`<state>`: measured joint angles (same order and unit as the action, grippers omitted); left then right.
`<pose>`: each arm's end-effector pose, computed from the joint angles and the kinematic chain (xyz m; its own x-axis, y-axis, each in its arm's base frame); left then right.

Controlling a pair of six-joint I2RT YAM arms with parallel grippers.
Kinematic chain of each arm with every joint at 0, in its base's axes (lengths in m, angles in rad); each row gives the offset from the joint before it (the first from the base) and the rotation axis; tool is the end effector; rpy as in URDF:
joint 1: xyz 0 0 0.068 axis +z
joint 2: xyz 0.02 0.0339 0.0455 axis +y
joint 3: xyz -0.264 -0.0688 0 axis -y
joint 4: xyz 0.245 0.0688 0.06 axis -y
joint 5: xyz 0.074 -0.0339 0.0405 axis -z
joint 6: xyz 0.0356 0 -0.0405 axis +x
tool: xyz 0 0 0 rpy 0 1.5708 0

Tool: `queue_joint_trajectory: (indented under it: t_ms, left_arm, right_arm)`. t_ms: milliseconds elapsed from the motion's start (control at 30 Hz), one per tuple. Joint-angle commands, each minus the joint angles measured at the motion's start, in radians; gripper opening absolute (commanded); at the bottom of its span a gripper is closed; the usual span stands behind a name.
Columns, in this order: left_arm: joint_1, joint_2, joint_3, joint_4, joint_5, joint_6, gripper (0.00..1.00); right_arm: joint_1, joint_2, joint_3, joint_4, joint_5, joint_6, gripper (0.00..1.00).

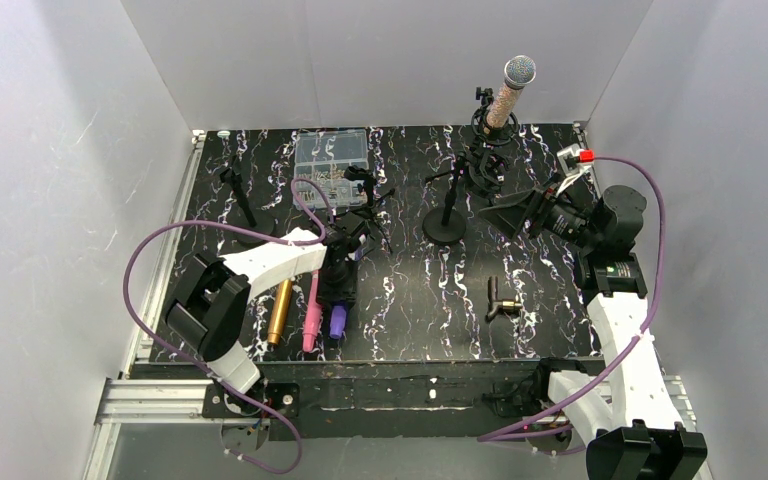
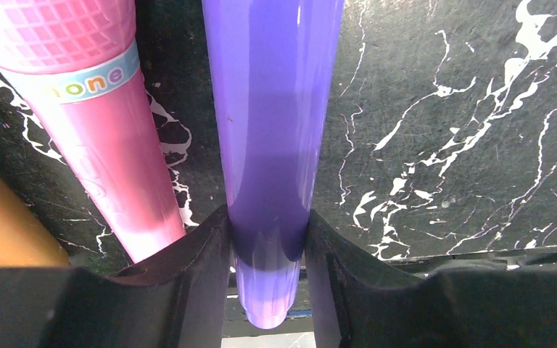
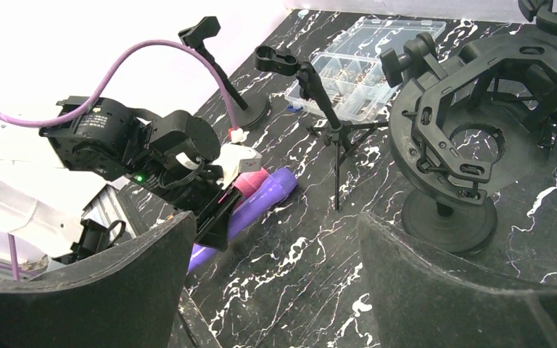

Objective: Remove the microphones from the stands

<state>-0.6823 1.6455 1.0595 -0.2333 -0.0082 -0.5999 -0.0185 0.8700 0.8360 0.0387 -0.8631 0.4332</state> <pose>0.2733 -0.2216 0.2112 -0.8216 -0.0599 -0.5669 0.1967 0.9036 -0.3805 0.1943 0.0235 0.3674 -0.3096 0.2787 -0.9091 -0.6806 0.6027 0.4165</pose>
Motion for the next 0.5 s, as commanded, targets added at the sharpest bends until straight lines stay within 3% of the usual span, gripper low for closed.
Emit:
queue_joint_trajectory:
  t_ms: [0, 267, 467]
  left_arm:
    - [0.006, 0.000, -0.032, -0.103, -0.018, -0.007, 0.00]
    - [0.005, 0.026, -0.043, -0.096, -0.015, -0.004, 0.00]
    - [0.006, 0.031, -0.076, -0.098, -0.016, -0.003, 0.16]
  right_arm:
    - [-0.003, -0.017, 0.025, 0.065, -0.008, 0.008, 0.90]
    - [-0.005, -0.021, 0.026, 0.079, -0.011, 0.024, 0.90]
    - [-0.007, -0.027, 0.017, 0.088, -0.007, 0.023, 0.90]
